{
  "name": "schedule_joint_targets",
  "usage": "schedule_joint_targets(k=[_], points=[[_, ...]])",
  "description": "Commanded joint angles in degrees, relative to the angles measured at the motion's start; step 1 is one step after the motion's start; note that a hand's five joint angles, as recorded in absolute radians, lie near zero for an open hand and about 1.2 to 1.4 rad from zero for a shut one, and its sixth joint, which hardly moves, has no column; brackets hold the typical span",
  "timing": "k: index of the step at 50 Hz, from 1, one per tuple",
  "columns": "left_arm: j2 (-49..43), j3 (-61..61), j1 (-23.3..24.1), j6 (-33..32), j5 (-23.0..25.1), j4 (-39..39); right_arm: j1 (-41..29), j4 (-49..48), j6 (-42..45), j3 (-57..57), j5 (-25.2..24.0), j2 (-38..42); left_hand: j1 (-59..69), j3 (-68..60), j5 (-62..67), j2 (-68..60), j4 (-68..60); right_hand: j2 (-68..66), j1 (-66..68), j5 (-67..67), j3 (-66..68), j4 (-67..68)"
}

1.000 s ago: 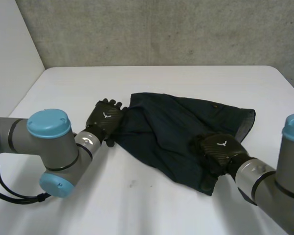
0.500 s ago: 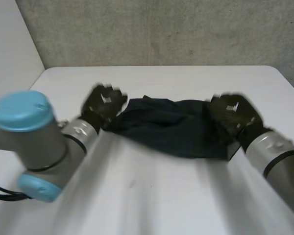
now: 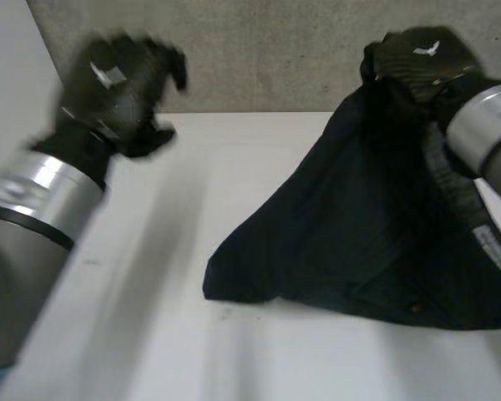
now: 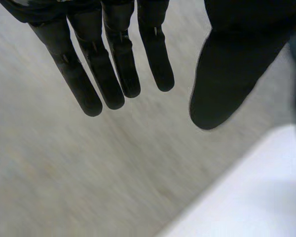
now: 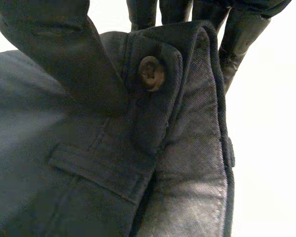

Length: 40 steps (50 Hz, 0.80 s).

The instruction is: Fold the shorts.

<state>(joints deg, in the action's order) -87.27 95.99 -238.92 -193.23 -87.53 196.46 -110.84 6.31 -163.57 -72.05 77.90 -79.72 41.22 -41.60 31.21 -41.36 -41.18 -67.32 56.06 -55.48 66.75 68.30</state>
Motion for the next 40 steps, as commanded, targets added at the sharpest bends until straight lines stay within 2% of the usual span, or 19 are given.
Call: schedule_joint_targets(k=[1, 4, 5, 6, 8, 13, 17, 20, 24, 28, 32, 40], points=[[-15.29, 0.17, 6.53, 5.93, -2.55, -0.64, -0.60, 0.01, 1.41, 15.87, 7.79, 19.58, 2.81, -2.43, 2.82, -2.67, -2.85, -12.68, 23.94, -14.52, 13.25, 11.69], [-18.54, -0.01, 7.24, 5.85, -4.31, -0.64, -0.52, 0.45, 2.64, 22.20, 10.34, 26.70, 0.96, -0.58, 0.97, -0.82, -1.00, -12.68, 23.94, -14.52, 13.25, 11.69], [-19.07, -0.01, 7.24, 5.85, -4.66, -0.64, -0.52, 0.63, 2.90, 23.43, 10.78, 27.94, 0.12, 0.26, 0.13, 0.02, -0.16, -6.41, 17.67, -8.25, 6.98, 5.43], [-19.60, -0.10, 7.24, 5.94, -4.93, -0.64, -0.60, 1.24, 3.52, 25.18, 11.65, 29.86, -0.55, 0.93, -0.54, 0.69, 0.51, 28.12, -16.87, 26.29, -27.56, -29.11], [-20.30, -0.01, 7.59, 6.02, -5.63, -0.64, -0.60, 2.64, 3.96, 26.16, 12.10, 30.49, -2.07, 2.45, -2.06, 2.21, 2.03, 56.77, -45.52, 54.93, -56.21, -57.76], [-21.54, -0.01, 8.47, 5.76, -5.98, -0.64, -0.08, 7.30, 3.61, 24.86, 12.02, 27.87, -4.09, 4.47, -4.08, 4.23, 4.05, 57.32, -46.06, 55.48, -56.75, -58.31], [-23.20, -0.45, 8.47, 6.02, -5.90, -0.64, 0.36, 8.63, 4.40, 18.10, 10.79, 21.46, -4.09, 4.47, -4.08, 4.23, 4.05, 57.32, -46.06, 55.48, -56.75, -58.31], [-24.96, -0.71, 8.47, 6.38, -5.90, -0.73, 1.24, 9.42, 6.85, 12.56, 8.07, 17.59, -4.09, 4.47, -4.08, 4.23, 4.05, 57.32, -46.06, 55.48, -56.75, -58.31], [-26.37, -0.80, 8.73, 6.81, -5.90, -1.26, 4.13, 10.64, 14.92, 4.83, 1.66, 15.29, -4.09, 4.47, -4.08, 4.23, 4.05, 57.32, -46.06, 55.48, -56.75, -58.31], [-27.86, -1.15, 9.43, 8.57, -5.81, -2.31, 5.72, 11.18, 20.11, 0.87, -1.77, 15.20, -3.92, 4.30, -3.92, 4.07, 3.89, 55.91, -44.66, 54.08, -55.35, -56.90], [-30.32, -3.17, 9.96, 10.33, -5.90, -2.75, 6.07, 10.65, 22.67, 0.33, -2.49, 17.21, -4.09, 4.47, -4.08, 4.23, 4.05, 50.19, -38.93, 48.35, -49.62, -51.17], [-35.95, -8.35, 10.14, 10.59, -7.65, -3.72, 6.95, 7.14, 23.21, 2.35, -5.03, 24.34, -7.12, 7.50, -7.11, 7.26, 7.08, 43.95, -32.70, 42.12, -43.39, -44.94]])
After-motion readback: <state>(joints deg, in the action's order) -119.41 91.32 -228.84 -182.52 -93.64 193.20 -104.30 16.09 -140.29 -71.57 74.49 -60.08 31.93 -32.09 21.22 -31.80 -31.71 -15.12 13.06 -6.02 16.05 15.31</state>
